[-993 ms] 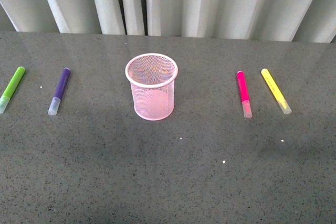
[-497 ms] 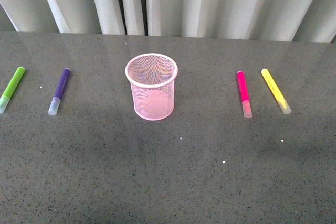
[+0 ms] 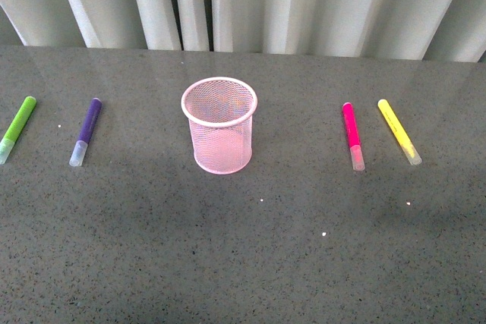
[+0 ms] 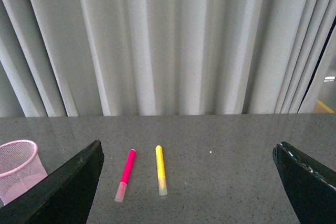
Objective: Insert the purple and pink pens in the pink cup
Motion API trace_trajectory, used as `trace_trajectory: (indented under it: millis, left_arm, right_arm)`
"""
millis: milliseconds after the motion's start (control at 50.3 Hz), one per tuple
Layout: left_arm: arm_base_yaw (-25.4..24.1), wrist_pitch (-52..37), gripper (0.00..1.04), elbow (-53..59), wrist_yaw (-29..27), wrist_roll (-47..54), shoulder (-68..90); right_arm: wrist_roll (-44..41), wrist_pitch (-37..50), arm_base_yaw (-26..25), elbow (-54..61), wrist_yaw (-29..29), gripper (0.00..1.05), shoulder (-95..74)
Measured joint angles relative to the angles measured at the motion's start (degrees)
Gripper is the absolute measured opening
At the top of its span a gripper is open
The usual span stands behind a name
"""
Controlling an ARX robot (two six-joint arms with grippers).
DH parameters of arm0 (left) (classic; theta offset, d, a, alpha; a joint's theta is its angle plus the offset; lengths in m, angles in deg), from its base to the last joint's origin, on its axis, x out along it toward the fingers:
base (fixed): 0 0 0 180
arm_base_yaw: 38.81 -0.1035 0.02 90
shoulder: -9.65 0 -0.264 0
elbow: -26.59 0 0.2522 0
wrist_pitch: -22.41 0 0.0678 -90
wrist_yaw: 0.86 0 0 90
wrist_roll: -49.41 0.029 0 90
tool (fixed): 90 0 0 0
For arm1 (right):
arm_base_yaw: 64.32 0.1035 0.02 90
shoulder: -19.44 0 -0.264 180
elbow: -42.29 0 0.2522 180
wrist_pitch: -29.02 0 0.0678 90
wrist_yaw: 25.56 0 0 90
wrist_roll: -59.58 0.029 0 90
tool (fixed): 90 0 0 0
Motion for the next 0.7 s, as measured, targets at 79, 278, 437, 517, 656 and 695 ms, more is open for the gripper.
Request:
trace_trajectory:
  millis: [79, 278, 437, 517, 656, 695]
  left_arm:
    - [0.0, 0.0, 0.98, 0.0, 0.0, -0.02, 0.0]
    - [0.0, 0.0, 0.98, 0.0, 0.0, 0.0, 0.0]
    - [0.0, 0.0, 0.98, 0.0, 0.0, 0.0, 0.0]
    - [0.83, 4.31, 0.98, -1.46, -3.58, -2.56, 2.01]
    - [-1.66, 13.4, 0.98, -6.67, -5.68, -14.1, 15.32]
    - [-3.72, 10.45, 0.98, -7.43, -3.67, -16.55, 19.96]
  right_arm:
    - [0.0, 0.0, 0.0, 0.0, 0.0, 0.98, 0.0]
    - [0.0, 0.0, 0.0, 0.0, 0.0, 0.98, 0.0]
    - [0.0, 0.0, 0.0, 0.0, 0.02, 0.98, 0.0]
    - [0.0, 0.0, 0.0, 0.0, 0.02, 0.98, 0.0]
    - [0.0, 0.0, 0.0, 0.0, 0.0, 0.98, 0.0]
    - [0.0, 0.0, 0.0, 0.0, 0.0, 0.98, 0.0]
